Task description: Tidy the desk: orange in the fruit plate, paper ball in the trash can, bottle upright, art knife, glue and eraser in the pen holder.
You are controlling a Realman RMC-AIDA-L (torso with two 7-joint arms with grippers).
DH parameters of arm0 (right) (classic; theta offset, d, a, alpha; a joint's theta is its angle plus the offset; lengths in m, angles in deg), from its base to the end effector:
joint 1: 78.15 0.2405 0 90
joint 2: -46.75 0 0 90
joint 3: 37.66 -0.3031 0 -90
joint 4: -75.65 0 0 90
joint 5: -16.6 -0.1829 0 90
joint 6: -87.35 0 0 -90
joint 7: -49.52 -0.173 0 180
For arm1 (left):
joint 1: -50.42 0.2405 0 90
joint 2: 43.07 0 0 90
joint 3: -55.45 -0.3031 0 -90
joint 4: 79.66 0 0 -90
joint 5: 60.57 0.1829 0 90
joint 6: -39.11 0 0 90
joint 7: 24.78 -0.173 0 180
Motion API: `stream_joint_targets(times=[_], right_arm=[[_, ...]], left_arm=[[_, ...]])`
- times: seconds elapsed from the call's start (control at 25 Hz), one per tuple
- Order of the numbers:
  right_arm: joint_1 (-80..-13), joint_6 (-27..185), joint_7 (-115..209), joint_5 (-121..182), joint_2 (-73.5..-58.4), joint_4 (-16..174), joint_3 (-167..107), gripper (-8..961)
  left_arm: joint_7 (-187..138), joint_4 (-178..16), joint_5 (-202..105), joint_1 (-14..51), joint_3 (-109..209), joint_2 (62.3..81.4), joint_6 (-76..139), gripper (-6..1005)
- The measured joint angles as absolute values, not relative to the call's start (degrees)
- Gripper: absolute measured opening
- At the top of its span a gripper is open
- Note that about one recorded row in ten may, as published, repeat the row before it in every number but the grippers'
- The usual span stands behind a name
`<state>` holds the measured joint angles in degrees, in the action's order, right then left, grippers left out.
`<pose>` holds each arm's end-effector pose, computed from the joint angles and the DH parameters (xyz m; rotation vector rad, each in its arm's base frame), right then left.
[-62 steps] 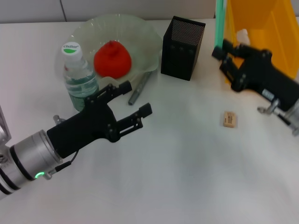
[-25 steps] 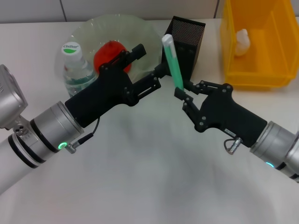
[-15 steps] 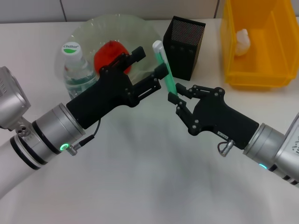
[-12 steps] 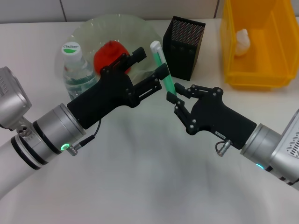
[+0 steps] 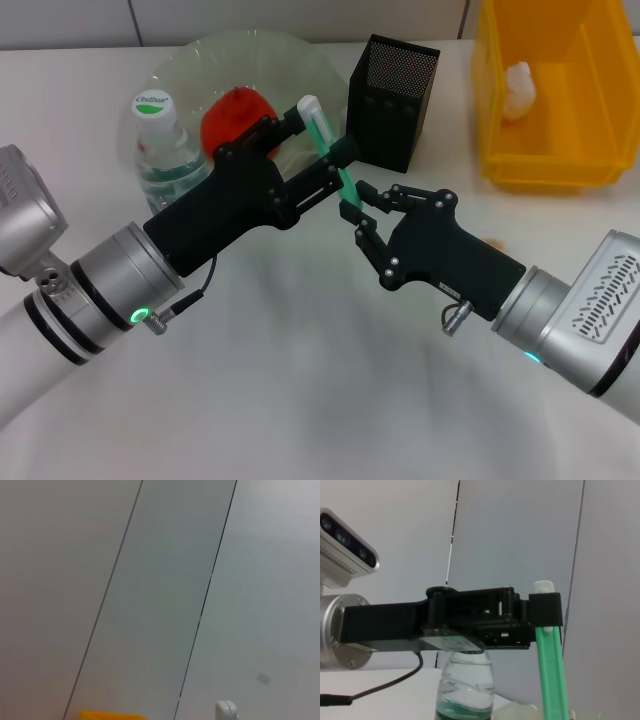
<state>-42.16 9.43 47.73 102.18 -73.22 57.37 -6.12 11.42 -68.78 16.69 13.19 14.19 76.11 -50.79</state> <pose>0.2389 0.3148 -0.1349 -2.2832 0.1599 0.8598 -0.2205 0.3293 -0.0938 -2.2624 -0.5732 -1.3079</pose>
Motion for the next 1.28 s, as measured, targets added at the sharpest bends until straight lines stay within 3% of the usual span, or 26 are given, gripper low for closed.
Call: stream_joint_targets(times=[0.28, 0.4, 1.28], right_arm=[[-42.85, 9.94, 48.05, 106.62, -73.22, 57.33, -9.83, 178], [-42.95, 9.99, 48.06, 106.61, -73.22, 57.36, -10.01, 179], [-43.35, 10.36, 48.12, 106.87, -73.22, 57.19, -11.47, 178]], left_arm=[[11.42, -68.88, 16.69, 13.39, 14.47, 76.11, -50.79, 760], [11.43, -69.00, 16.69, 13.54, 14.80, 76.11, -50.79, 623], [11.42, -69.29, 16.69, 13.59, 15.02, 76.11, -50.81, 392]])
